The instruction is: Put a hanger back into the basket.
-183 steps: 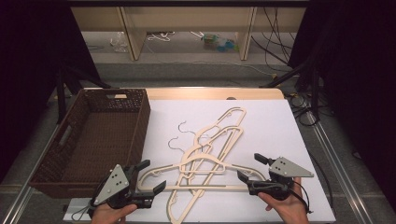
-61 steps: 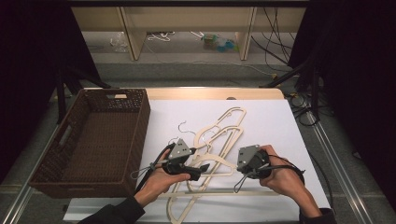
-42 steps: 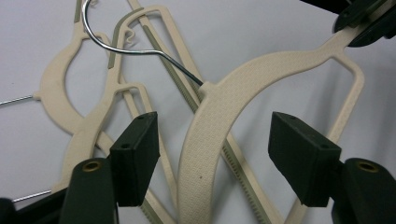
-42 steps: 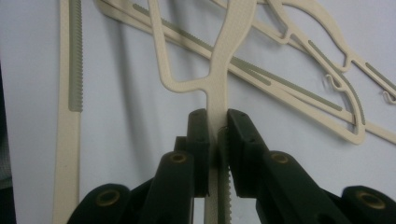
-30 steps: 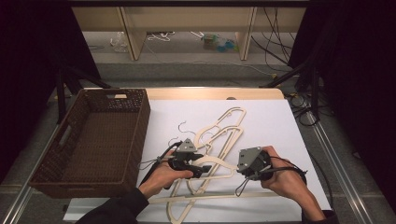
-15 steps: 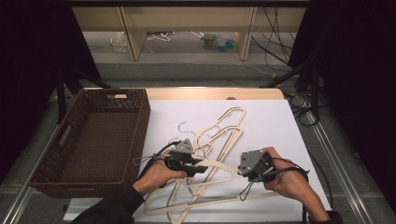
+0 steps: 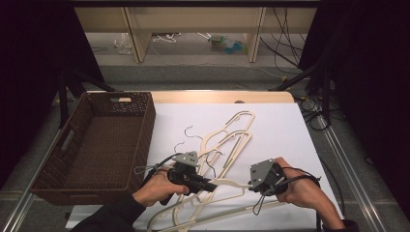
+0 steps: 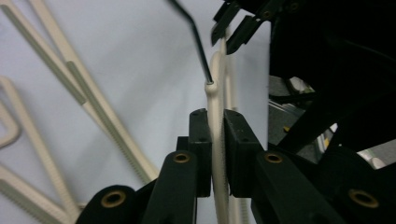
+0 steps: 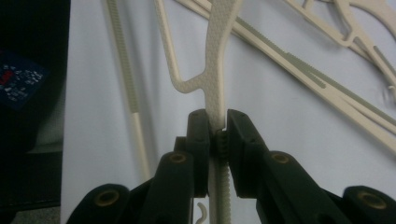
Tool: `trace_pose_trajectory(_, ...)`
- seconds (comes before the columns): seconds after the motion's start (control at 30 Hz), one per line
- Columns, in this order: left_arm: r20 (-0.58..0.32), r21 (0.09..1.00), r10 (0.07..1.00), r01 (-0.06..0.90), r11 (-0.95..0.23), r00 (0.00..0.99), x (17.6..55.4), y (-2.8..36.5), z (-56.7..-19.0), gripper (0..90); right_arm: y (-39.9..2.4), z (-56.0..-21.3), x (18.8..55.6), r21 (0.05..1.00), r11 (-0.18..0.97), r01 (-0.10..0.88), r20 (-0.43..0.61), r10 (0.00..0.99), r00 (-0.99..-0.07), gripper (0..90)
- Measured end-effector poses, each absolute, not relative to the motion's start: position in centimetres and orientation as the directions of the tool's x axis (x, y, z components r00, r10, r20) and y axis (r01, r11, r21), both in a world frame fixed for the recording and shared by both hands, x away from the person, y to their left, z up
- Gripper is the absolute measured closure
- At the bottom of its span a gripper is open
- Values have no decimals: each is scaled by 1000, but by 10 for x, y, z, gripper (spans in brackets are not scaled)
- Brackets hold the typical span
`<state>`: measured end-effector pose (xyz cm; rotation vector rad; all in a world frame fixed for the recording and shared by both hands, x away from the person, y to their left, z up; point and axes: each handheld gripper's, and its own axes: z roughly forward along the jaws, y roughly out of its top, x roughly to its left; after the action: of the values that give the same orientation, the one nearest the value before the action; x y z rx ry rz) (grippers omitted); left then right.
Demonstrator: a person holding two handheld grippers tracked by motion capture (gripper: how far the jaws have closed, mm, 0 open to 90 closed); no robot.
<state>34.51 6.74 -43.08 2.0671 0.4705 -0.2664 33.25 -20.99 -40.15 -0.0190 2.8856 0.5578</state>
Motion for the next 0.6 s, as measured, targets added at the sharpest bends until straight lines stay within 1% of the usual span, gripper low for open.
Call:
trace_pose_trajectory(0.07, -377, 773, 219, 436, -462, 900, 342, 66, -428, 847, -211, -400, 331, 388, 921, -21, -167, 48, -985, 783)
trace_pose_trajectory(0.1, -376, 771, 217, 434, -466, 901, 340, 66, -427, 849, -211, -399, 330, 401, 915, -30, -165, 40, -985, 777)
trace_pose_trajectory(0.13, -370, 775, 214, 427, -465, 904, 338, 65, -426, 851, -212, -398, 329, 411, 912, -19, -155, 49, -987, 764)
trace_pose_trajectory(0.2, -365, 774, 218, 425, -469, 905, 336, 64, -425, 853, -212, -394, 327, 421, 907, -12, -158, 60, -986, 734)
trace_pose_trajectory(0.3, -365, 770, 227, 429, -473, 903, 332, 62, -421, 854, -214, -389, 326, 467, 884, 28, -155, 113, -981, 669)
trace_pose_trajectory(0.37, -350, 769, 238, 423, -479, 906, 328, 60, -419, 854, -217, -386, 325, 529, 843, 96, -144, 201, -969, 628)
trace_pose_trajectory(0.4, -347, 771, 237, 420, -479, 907, 326, 59, -418, 854, -218, -385, 324, 541, 834, 112, -139, 220, -966, 597)
trace_pose_trajectory(0.47, -346, 766, 235, 418, -489, 909, 324, 57, -416, 855, -220, -383, 322, 582, 793, 179, -124, 304, -945, 542)
trace_pose_trajectory(0.5, -346, 766, 235, 418, -489, 909, 324, 57, -416, 855, -222, -382, 321, 604, 771, 203, -111, 334, -936, 534)
trace_pose_trajectory(0.57, -336, 763, 254, 420, -491, 907, 323, 57, -412, 854, -227, -381, 318, 632, 742, 224, -104, 367, -924, 526)
trace_pose_trajectory(0.6, -328, 768, 250, 411, -491, 911, 324, 57, -410, 854, -229, -382, 317, 640, 732, 235, -103, 384, -918, 522)
